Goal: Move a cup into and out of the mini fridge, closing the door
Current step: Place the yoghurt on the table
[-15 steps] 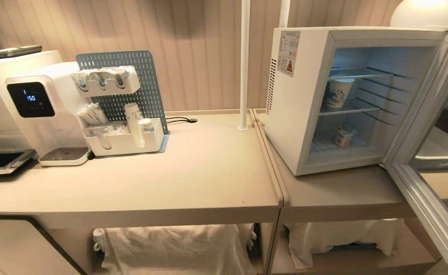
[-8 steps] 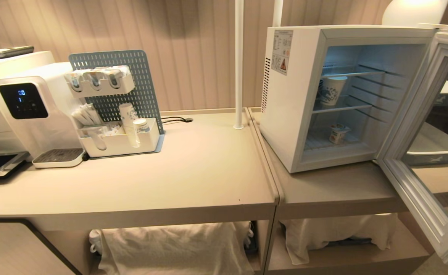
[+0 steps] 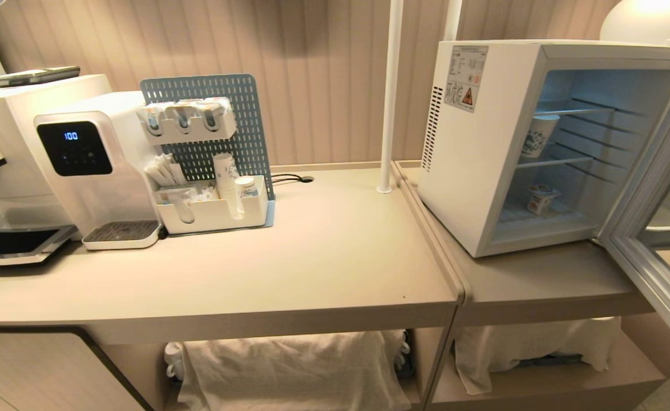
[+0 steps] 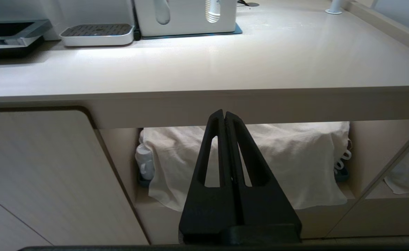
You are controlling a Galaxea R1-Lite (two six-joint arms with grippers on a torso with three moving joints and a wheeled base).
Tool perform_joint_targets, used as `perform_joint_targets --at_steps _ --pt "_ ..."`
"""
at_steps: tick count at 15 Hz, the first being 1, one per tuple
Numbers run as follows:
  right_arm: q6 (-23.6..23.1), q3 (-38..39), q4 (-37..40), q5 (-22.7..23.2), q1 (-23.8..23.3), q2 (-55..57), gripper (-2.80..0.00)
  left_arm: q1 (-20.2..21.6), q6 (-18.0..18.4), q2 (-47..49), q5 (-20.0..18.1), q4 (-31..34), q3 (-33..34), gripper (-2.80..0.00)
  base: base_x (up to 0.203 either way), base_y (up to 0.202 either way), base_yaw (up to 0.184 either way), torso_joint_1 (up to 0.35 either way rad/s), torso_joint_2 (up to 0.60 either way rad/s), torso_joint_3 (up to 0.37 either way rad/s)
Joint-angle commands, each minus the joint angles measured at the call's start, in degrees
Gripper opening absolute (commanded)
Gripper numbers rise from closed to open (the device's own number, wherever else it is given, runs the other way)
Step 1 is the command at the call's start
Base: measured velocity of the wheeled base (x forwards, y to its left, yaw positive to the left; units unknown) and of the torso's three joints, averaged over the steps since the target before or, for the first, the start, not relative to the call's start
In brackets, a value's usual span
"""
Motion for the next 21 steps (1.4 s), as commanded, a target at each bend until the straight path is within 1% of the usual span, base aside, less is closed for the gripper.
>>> perform_joint_targets --at_steps 1,21 --pt "0.0 0.0 0.0 0.0 0.0 0.1 -2.8 0.0 0.0 0.0 0.0 0.0 0.1 -2.8 0.0 0.192 -0.002 0.003 0.0 0.0" --pt "0.0 0.0 0.1 -0.1 0.0 0.1 -2.8 0.0 0.0 0.0 0.0 0.0 0.1 -2.8 0.0 0.193 0.001 0.003 0.0 0.002"
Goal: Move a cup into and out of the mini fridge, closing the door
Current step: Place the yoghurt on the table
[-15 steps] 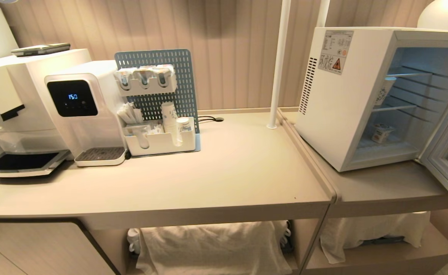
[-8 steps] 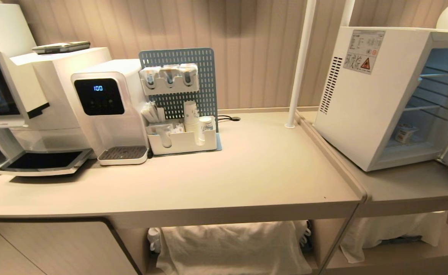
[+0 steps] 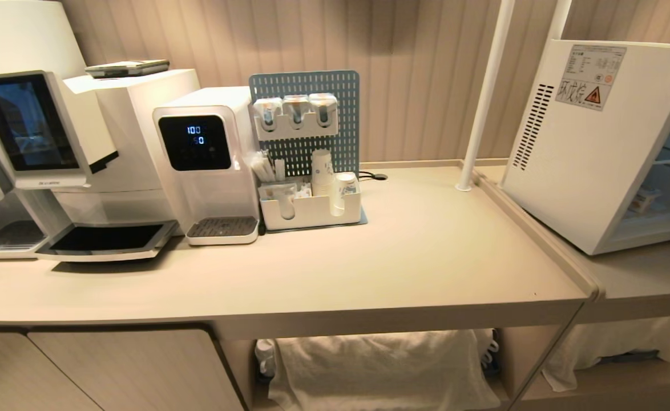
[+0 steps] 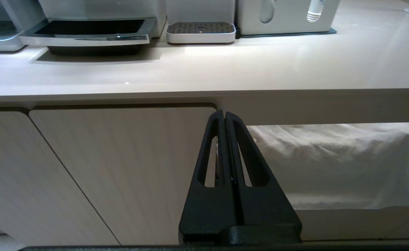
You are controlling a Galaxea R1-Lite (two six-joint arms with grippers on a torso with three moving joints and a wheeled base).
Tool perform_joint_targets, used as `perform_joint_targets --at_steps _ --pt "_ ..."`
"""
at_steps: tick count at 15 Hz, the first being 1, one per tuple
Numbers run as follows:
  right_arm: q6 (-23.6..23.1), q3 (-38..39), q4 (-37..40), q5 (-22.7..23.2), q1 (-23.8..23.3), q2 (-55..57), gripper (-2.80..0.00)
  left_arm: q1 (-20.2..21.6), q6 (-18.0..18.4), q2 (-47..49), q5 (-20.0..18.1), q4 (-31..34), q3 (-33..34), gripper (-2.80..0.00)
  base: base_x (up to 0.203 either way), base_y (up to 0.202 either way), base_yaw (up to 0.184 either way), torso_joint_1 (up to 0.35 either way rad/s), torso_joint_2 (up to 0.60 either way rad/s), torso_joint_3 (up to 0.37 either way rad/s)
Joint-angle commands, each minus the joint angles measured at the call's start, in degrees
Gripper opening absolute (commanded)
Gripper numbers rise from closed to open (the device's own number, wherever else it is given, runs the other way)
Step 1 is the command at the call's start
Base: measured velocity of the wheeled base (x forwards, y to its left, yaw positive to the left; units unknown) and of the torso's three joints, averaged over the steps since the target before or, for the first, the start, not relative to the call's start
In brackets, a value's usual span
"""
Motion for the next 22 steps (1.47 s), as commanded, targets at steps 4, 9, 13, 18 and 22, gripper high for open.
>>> perform_joint_targets --at_steps 4,9,13,18,22 --pt "0.9 -1.6 0.3 -0.1 0.0 0.2 -2.8 0.1 0.0 0.0 0.0 0.0 0.1 -2.8 0.0 0.126 0.002 0.0 0.0 0.003" --pt "2.0 -26.8 7.8 -0.2 0.0 21.8 -2.8 0.1 0.0 0.0 0.0 0.0 0.1 -2.8 0.0 0.0 0.0 0.0 0.0 0.0" --pt "2.6 -41.0 13.6 0.0 0.0 48.6 -2.8 0.0 0.0 0.0 0.0 0.0 0.1 -2.8 0.0 0.0 0.0 0.0 0.0 0.0" --pt "3.2 -43.7 4.6 0.0 -1.2 78.6 -2.8 0.1 0.0 0.0 0.0 0.0 0.1 -2.8 0.0 0.0 0.0 0.0 0.0 0.0" --pt "5.7 -41.6 -34.8 -5.8 -2.8 102.9 -2.8 0.0 0.0 0.0 0.0 0.0 0.1 -2.8 0.0 0.0 0.0 0.0 0.0 0.0"
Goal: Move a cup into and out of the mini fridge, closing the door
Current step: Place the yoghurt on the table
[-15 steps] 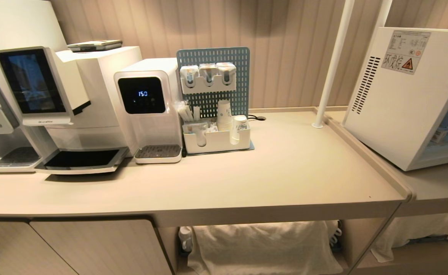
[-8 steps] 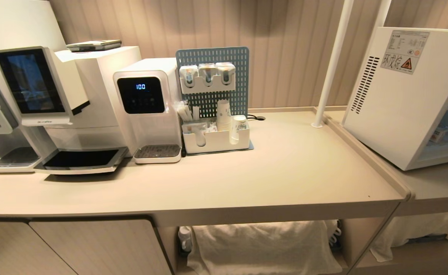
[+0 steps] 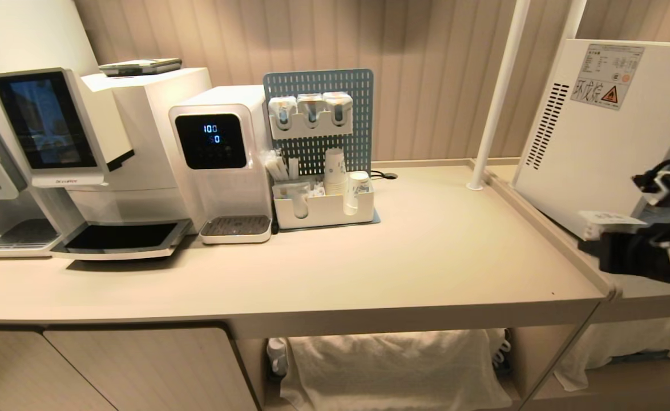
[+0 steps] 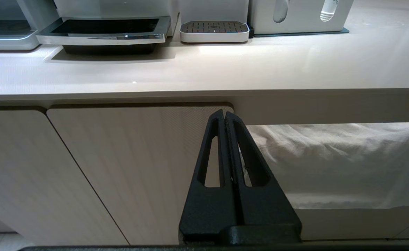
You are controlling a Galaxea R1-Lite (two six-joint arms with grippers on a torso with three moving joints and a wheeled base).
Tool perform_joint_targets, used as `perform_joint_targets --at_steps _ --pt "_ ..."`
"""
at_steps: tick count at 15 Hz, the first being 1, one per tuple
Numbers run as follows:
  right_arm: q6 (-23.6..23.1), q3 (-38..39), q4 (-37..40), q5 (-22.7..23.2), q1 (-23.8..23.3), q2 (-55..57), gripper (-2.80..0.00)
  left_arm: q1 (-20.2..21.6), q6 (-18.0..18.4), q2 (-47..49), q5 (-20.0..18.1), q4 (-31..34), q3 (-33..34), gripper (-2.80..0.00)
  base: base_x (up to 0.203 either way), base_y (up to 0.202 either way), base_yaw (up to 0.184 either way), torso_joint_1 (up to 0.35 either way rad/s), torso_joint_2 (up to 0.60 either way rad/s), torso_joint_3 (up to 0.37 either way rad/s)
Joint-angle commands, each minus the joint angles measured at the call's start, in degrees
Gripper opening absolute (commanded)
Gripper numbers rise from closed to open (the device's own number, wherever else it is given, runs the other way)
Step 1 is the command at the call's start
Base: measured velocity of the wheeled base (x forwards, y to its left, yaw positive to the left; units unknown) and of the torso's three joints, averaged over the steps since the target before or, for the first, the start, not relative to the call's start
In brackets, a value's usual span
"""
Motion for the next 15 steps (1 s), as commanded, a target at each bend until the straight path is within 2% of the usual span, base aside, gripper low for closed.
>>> perform_joint_targets --at_steps 1,4,7,10,12,15 --pt "0.2 0.1 -27.8 -4.8 -0.7 20.6 -2.8 0.1 0.0 0.0 0.0 0.0 0.1 -2.8 0.0 0.0 0.0 0.0 0.0 0.0" --pt "-1.3 -3.9 -44.5 -11.3 -2.0 35.6 -2.8 0.0 0.0 0.0 0.0 0.0 0.1 -2.8 0.0 0.0 0.0 0.0 0.0 0.0" --pt "-2.4 -16.5 -49.6 -17.9 -4.1 46.3 -2.8 0.0 0.0 0.0 0.0 0.0 0.1 -2.8 0.0 0.0 0.0 0.0 0.0 0.0" --pt "-2.7 -25.5 -50.2 -21.3 -5.6 55.4 -2.8 0.0 0.0 0.0 0.0 0.0 0.1 -2.8 0.0 0.0 0.0 0.0 0.0 0.0" --pt "-3.6 -30.1 -49.4 -21.9 -6.2 59.6 -2.8 0.0 0.0 0.0 0.0 0.0 0.1 -2.8 0.0 0.0 0.0 0.0 0.0 0.0" --pt "-4.7 -36.3 -37.9 -20.0 -7.9 60.9 -2.8 0.0 0.0 0.0 0.0 0.0 0.1 -2.8 0.0 0.0 0.0 0.0 0.0 0.0"
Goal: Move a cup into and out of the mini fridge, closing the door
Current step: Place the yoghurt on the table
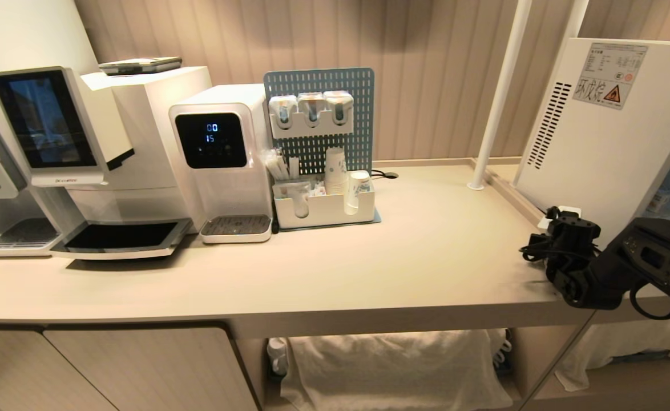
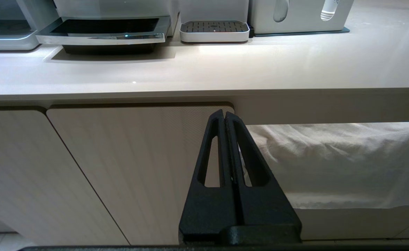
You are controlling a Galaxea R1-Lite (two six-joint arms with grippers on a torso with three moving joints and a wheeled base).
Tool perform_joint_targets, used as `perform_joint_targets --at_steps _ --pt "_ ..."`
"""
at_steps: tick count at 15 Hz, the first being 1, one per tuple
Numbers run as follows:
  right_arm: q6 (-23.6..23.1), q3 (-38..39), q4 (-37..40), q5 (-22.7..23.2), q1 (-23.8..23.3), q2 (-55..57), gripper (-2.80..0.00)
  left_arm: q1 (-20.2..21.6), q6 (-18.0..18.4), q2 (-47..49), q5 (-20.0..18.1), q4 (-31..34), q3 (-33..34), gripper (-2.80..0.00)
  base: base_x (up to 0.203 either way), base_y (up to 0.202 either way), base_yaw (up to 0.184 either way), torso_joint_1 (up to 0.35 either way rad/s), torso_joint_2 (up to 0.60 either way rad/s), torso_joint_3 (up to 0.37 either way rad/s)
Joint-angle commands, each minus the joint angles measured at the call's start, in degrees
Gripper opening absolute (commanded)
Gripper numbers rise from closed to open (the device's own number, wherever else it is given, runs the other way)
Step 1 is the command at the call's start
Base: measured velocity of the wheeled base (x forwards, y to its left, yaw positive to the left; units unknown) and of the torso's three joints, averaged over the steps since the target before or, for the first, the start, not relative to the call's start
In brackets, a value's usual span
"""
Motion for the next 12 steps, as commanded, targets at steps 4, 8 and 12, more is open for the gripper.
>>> perform_joint_targets --at_steps 4,8,12 --pt "-2.0 -9.4 15.7 3.4 -1.7 4.4 -2.8 0.0 0.0 0.0 0.0 0.0 0.1 -2.8 0.0 0.0 0.0 0.0 0.0 0.0" --pt "-1.8 -9.8 16.4 5.3 -1.7 4.5 -2.8 0.0 0.0 0.0 0.0 0.0 0.1 -2.8 0.0 0.0 0.0 0.0 0.0 0.0" --pt "-1.3 -9.1 16.4 5.3 -1.6 4.3 0.0 0.0 0.0 0.0 -0.1 0.0 0.1 -2.8 0.0 0.0 0.0 0.0 0.0 0.0"
